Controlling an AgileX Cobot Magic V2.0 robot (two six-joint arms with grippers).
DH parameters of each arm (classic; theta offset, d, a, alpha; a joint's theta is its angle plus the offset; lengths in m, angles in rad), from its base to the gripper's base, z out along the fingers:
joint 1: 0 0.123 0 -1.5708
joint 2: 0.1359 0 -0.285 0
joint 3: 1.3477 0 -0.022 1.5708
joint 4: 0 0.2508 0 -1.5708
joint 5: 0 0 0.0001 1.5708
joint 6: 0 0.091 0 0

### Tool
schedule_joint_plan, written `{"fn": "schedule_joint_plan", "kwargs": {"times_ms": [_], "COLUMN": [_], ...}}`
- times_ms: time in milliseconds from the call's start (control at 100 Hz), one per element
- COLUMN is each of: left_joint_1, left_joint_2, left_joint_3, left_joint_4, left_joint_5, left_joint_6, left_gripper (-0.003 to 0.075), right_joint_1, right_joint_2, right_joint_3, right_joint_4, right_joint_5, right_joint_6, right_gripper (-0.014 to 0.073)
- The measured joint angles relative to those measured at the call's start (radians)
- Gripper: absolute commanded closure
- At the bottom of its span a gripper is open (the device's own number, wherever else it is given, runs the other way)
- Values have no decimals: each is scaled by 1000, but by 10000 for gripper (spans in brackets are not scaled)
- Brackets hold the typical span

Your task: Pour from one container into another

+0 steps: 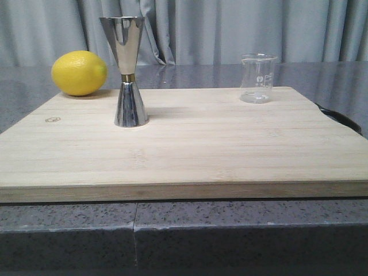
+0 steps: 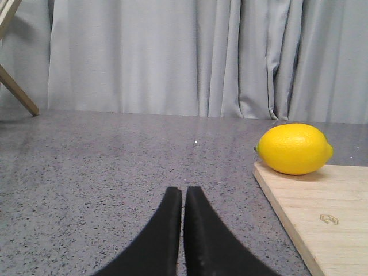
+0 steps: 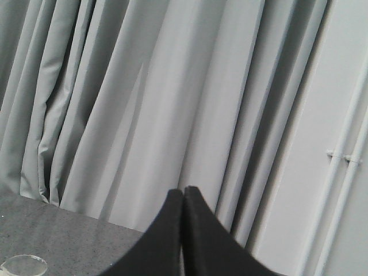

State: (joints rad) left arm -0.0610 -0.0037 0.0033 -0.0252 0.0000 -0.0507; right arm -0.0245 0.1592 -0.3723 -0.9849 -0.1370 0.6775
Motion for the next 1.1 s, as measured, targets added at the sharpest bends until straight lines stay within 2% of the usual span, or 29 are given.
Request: {"fn": "schedule_joint_plan", "kwargs": {"times_ms": [780,850,910,1040,1100], "left_joint_1": [0,0,0,0,0], "left_joint_2": [0,0,0,0,0], "left_joint_3": [0,0,0,0,0], "left_joint_4": [0,0,0,0,0], "left_joint_5": [0,0,0,0,0], "left_joint_6": [0,0,0,0,0], "left_gripper": [739,739,739,739,739], "right_joint_1": [0,2,16,52,61], "right_joint_2": [0,-3,-9,-43,-65], "right_joint_3": [0,0,0,7,27], "right_joint_4": [20,98,229,561,659], "right_joint_5": [7,29,69,165,188], "right_joint_6": [-3,-35,-99,-368,-471], "right_gripper": [666,666,666,666,666]}}
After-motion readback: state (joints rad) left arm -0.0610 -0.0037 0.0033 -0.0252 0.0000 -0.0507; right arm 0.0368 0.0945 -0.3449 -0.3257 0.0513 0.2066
